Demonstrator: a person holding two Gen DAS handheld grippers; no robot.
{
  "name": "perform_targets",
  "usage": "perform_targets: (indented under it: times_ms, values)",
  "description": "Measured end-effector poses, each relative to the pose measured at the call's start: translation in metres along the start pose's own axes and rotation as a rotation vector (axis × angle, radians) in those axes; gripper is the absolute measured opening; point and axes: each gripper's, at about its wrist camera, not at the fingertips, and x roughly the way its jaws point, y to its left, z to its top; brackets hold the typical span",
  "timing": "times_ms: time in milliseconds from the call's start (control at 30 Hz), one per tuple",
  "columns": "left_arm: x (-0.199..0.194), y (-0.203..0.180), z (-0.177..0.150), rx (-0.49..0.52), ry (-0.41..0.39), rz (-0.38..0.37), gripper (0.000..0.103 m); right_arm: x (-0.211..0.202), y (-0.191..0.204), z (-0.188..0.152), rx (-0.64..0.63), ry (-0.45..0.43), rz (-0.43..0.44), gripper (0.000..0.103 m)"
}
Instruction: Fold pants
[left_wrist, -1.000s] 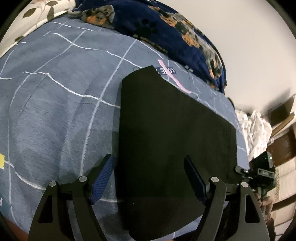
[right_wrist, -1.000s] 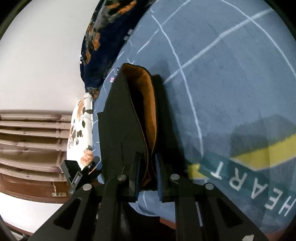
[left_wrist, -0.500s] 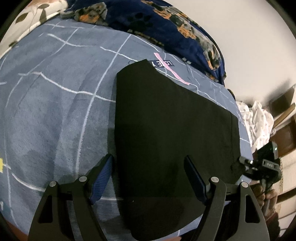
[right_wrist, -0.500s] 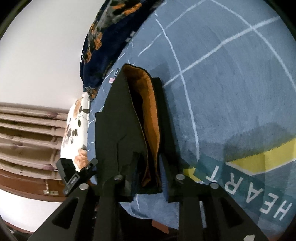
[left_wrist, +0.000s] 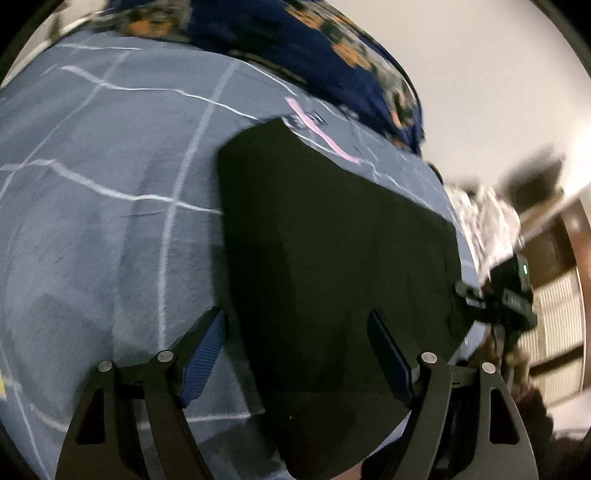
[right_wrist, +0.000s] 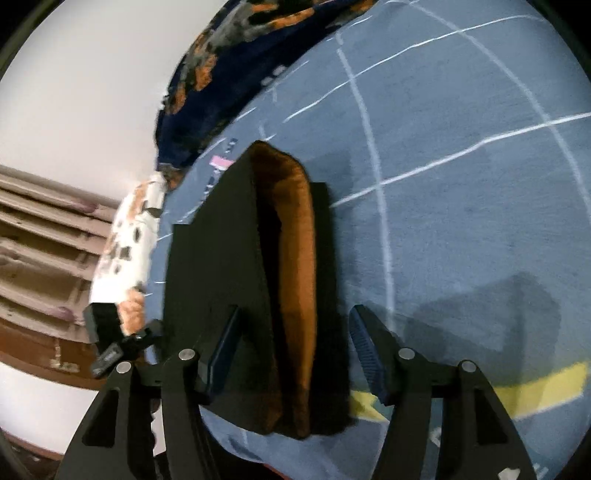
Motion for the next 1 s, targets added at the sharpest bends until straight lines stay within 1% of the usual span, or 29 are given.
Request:
perform_targets:
  times_ms: [100,200,267,300,333,367,433,500,533,567,600,633,667,700,767,833,933,1000]
  values:
    - [0.004,-0.002,0.005,0.031,0.014,-0.029,0.078,0.008,0.004,0.001,-0.019,0.014,0.047,0.059]
    - [0.008,-0.001,0.008,0.034,0.028,-0.096,0.078,0.016,0.006,0.002,-0.043,0.031,0.086,0.059]
    - [0.010,-0.005,0.009,0.051,0.034,-0.105,0.079,0.020,0.006,0.005,-0.038,0.050,0.116,0.059]
    - [0.012,-0.007,0.010,0.066,0.042,-0.105,0.079,0.022,0.009,0.005,-0.057,0.060,0.116,0.059]
    - [0.015,-0.011,0.011,0.086,0.047,-0.095,0.081,0.024,0.012,0.005,-0.073,0.063,0.113,0.059]
    - [0.018,-0.018,0.012,0.116,0.051,-0.076,0.085,0.025,0.015,0.005,-0.098,0.067,0.111,0.059]
    - [0.021,-0.027,0.011,0.155,0.051,-0.043,0.088,0.027,0.016,0.006,-0.124,0.068,0.117,0.059]
    - [0.028,-0.042,0.009,0.230,0.039,0.046,0.088,0.027,0.014,0.006,-0.132,0.068,0.125,0.057]
    - [0.029,-0.046,0.007,0.253,0.036,0.077,0.088,0.027,0.014,0.006,-0.140,0.068,0.126,0.056]
    - [0.032,-0.053,0.003,0.290,0.029,0.129,0.087,0.027,0.015,0.005,-0.156,0.067,0.124,0.056]
    - [0.033,-0.057,-0.001,0.315,0.020,0.167,0.085,0.027,0.017,0.004,-0.179,0.063,0.115,0.056]
    - [0.034,-0.060,-0.004,0.334,0.008,0.199,0.080,0.027,0.019,0.004,-0.192,0.060,0.110,0.056]
    - [0.033,-0.060,-0.005,0.333,-0.004,0.214,0.076,0.027,0.020,0.003,-0.204,0.057,0.104,0.056]
    - [0.031,-0.058,-0.005,0.317,-0.011,0.215,0.074,0.027,0.020,0.003,-0.204,0.054,0.103,0.056]
    - [0.027,-0.052,-0.002,0.280,-0.020,0.215,0.066,0.027,0.019,0.003,-0.189,0.052,0.111,0.058]
    - [0.027,-0.053,-0.002,0.284,-0.019,0.227,0.063,0.027,0.018,0.004,-0.183,0.052,0.116,0.059]
    - [0.027,-0.057,-0.004,0.304,-0.025,0.250,0.063,0.027,0.018,0.003,-0.189,0.046,0.122,0.060]
    - [0.028,-0.059,-0.006,0.311,-0.030,0.264,0.063,0.027,0.020,0.001,-0.197,0.035,0.111,0.061]
